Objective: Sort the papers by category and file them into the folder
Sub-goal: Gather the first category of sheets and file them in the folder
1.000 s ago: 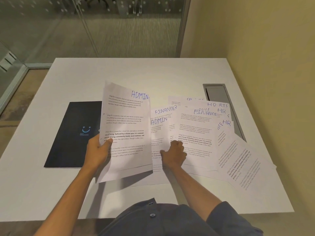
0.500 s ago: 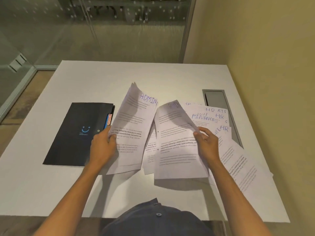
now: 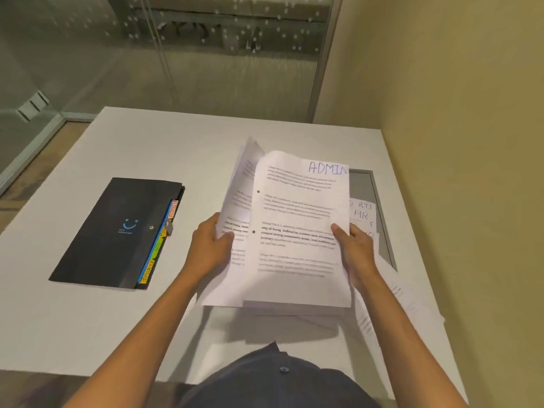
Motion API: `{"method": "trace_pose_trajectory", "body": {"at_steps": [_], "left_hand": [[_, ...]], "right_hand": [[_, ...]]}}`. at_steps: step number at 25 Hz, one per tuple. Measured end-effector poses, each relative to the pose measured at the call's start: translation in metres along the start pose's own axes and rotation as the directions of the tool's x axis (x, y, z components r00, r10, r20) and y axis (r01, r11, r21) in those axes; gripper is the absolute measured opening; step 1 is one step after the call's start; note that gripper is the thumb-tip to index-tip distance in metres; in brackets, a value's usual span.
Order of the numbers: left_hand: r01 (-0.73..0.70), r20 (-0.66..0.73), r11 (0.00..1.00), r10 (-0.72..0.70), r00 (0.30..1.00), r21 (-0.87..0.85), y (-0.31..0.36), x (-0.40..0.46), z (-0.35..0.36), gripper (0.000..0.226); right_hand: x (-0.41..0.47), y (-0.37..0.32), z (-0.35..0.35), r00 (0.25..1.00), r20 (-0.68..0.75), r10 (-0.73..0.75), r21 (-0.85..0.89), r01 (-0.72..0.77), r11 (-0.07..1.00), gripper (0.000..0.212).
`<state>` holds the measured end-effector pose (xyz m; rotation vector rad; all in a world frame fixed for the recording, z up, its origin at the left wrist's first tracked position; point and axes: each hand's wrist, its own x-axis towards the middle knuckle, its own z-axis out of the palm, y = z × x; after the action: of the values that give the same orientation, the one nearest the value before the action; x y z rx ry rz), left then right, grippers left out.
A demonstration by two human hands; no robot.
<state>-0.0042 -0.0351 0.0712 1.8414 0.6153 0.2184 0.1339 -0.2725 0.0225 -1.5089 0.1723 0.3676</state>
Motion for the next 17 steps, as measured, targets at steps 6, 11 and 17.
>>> {"method": "trace_pose_trajectory", "body": {"at_steps": [6, 11, 17], "left_hand": [[0.293, 0.07, 0.821, -0.298, 0.952, -0.49, 0.018, -0.006, 0.042, 0.025], [0.212, 0.022, 0.922, -0.217, 0.976, -0.325, 0.007, -0.014, 0.056, 0.021], [0.299, 0.021, 0.887, -0.312, 0.95, -0.353, 0.0, -0.012, 0.059, 0.022]], "right_hand": [[0.004, 0.009, 0.014, 0.999, 0.038, 0.036, 0.009, -0.037, 0.999, 0.022], [0.008, 0.024, 0.017, 0.993, 0.007, 0.119, 0.037, -0.12, 0.992, 0.033], [0.006, 0.044, 0.018, 0.979, 0.114, 0.166, 0.07, -0.175, 0.982, 0.038]]}}
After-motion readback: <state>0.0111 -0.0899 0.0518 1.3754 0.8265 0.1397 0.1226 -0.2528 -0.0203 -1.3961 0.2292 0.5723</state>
